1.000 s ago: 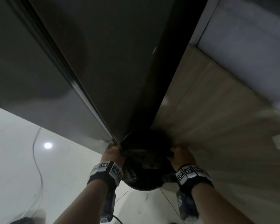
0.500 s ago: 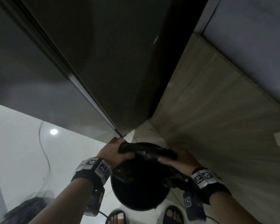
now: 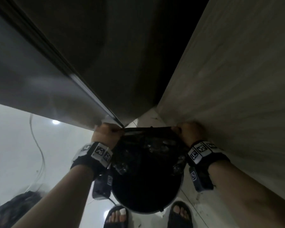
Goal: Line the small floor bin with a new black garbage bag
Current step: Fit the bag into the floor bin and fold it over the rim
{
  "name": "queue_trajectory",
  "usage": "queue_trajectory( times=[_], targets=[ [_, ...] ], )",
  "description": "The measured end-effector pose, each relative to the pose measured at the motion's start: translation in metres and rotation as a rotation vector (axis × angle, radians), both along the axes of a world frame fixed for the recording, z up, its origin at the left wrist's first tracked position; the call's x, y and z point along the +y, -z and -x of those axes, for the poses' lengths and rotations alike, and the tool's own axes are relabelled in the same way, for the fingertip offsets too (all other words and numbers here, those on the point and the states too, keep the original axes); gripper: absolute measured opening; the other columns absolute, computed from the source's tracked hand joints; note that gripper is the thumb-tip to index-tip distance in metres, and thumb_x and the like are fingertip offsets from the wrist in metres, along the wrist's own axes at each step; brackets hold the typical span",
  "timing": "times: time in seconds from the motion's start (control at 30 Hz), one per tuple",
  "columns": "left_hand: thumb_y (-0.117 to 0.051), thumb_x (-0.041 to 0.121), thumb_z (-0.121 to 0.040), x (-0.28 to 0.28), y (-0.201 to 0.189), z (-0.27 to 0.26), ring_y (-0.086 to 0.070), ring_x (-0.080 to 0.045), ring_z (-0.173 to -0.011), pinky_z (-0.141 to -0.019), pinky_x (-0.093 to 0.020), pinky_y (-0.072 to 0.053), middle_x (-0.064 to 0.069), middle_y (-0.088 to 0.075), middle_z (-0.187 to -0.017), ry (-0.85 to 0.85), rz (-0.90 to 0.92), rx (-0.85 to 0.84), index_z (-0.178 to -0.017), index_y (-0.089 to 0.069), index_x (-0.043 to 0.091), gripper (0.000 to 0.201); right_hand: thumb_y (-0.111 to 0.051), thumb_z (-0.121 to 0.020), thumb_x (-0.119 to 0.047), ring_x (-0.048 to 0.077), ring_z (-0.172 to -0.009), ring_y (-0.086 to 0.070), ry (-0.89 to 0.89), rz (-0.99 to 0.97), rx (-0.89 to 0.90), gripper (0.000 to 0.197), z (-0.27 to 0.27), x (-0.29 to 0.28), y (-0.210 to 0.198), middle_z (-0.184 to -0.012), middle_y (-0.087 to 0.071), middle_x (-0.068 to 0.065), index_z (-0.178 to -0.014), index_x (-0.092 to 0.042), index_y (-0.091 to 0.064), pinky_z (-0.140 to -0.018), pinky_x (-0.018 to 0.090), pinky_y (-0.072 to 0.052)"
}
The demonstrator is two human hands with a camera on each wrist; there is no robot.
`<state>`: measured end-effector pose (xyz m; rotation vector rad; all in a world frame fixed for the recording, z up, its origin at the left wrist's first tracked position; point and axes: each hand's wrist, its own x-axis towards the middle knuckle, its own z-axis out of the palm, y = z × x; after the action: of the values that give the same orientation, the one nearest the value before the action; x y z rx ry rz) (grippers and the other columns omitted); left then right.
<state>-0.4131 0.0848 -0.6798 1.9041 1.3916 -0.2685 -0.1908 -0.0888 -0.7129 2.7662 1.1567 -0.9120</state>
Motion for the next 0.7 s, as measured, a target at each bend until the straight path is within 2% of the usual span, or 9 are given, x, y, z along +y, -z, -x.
queue_trajectory(
  times=[0.1, 0.2, 0.23, 0.3, 0.37, 0.4, 0.5, 0.63, 0.7],
  targets=[
    [-0.061, 0.029, -0.081, -0.008, 0.017, -0.008, -0.061, -0.021, -0.072, -0.066, -0.026, -0.045, 0.0, -0.065, -0.08, 0.025, -0.008, 0.285, -0.087, -0.075, 0.017, 0.019, -0.051, -0.09, -0.036, 0.031, -0.102, -0.066, -0.091, 0.183, -0.043, 0.031, 0.004, 0.003, 0.01, -0.109, -0.071, 0.013, -0.101, -0.015, -0.072, -0.087, 0.038, -0.052],
    [-0.061, 0.021, -0.079, -0.004, 0.019, -0.006, -0.067, -0.026, -0.086, -0.073, -0.031, -0.053, -0.005, -0.071, -0.096, 0.055, 0.072, 0.345, -0.088, -0.073, 0.015, 0.016, -0.054, -0.088, -0.018, 0.031, -0.113, -0.06, -0.078, 0.263, 0.159, 0.031, 0.01, -0.001, 0.017, -0.126, -0.062, 0.015, -0.117, -0.013, -0.065, -0.095, 0.037, -0.048],
    [-0.061, 0.016, -0.079, -0.002, 0.019, -0.006, -0.067, -0.025, -0.092, -0.08, -0.033, -0.054, -0.003, -0.07, -0.102, 0.097, 0.072, 0.314, -0.089, -0.072, 0.018, 0.015, -0.056, -0.086, -0.013, 0.032, -0.116, -0.057, -0.074, 0.198, 0.212, 0.036, 0.009, -0.002, 0.016, -0.129, -0.059, 0.016, -0.122, -0.014, -0.061, -0.098, 0.037, -0.046],
    [-0.06, 0.008, -0.077, 0.001, 0.015, -0.012, -0.064, -0.024, -0.101, -0.091, -0.034, -0.052, -0.003, -0.069, -0.108, 0.207, -0.003, 0.128, -0.095, -0.071, 0.022, 0.025, -0.061, -0.08, -0.005, 0.035, -0.112, -0.057, -0.094, -0.119, 0.174, 0.042, 0.005, -0.006, 0.008, -0.124, -0.059, 0.017, -0.121, -0.014, -0.061, -0.097, 0.04, -0.046],
    [-0.058, 0.016, -0.078, -0.001, 0.006, -0.026, -0.064, -0.027, -0.102, -0.091, -0.035, -0.05, -0.007, -0.071, -0.108, 0.314, -0.09, -0.118, -0.099, -0.073, 0.019, 0.026, -0.062, -0.079, -0.01, 0.035, -0.103, -0.061, -0.123, -0.362, 0.086, 0.033, 0.01, -0.005, -0.01, -0.114, -0.064, 0.013, -0.112, -0.014, -0.066, -0.091, 0.04, -0.05],
    [-0.055, 0.023, -0.08, -0.003, -0.001, -0.033, -0.064, -0.028, -0.1, -0.088, -0.036, -0.05, -0.008, -0.071, -0.108, 0.389, -0.1, -0.143, -0.101, -0.072, 0.018, 0.027, -0.063, -0.083, -0.019, 0.032, -0.103, -0.062, -0.14, -0.379, 0.112, 0.03, 0.015, -0.005, -0.021, -0.113, -0.066, 0.011, -0.112, -0.015, -0.066, -0.09, 0.04, -0.05],
    [-0.05, 0.03, -0.09, -0.017, -0.007, -0.042, -0.063, -0.031, -0.102, -0.076, -0.031, -0.045, -0.012, -0.067, -0.11, 0.593, -0.041, 0.135, -0.107, -0.068, 0.016, 0.029, -0.059, -0.083, -0.046, 0.021, -0.115, -0.059, -0.189, -0.068, 0.332, 0.044, 0.032, -0.007, -0.042, -0.123, -0.065, 0.0, -0.122, -0.025, -0.06, -0.096, 0.035, -0.047],
    [-0.052, 0.029, -0.088, -0.028, -0.018, -0.011, -0.064, -0.03, -0.105, -0.083, -0.034, -0.049, -0.01, -0.067, -0.114, 0.464, 0.005, 0.367, -0.11, -0.065, 0.018, 0.027, -0.057, -0.087, -0.035, 0.028, -0.11, -0.06, -0.138, 0.183, 0.373, 0.037, 0.033, -0.036, -0.036, -0.122, -0.064, 0.009, -0.119, -0.016, -0.058, -0.083, 0.028, -0.046],
    [-0.051, 0.029, -0.088, -0.036, -0.023, 0.021, -0.064, -0.031, -0.105, -0.084, -0.036, -0.05, -0.011, -0.067, -0.113, 0.451, -0.016, 0.437, -0.11, -0.064, 0.019, 0.027, -0.061, -0.086, -0.034, 0.026, -0.108, -0.062, 0.033, 0.176, 0.458, 0.036, 0.039, -0.067, -0.026, -0.12, -0.067, 0.008, -0.117, -0.015, -0.061, -0.088, 0.03, -0.049]
  ],
)
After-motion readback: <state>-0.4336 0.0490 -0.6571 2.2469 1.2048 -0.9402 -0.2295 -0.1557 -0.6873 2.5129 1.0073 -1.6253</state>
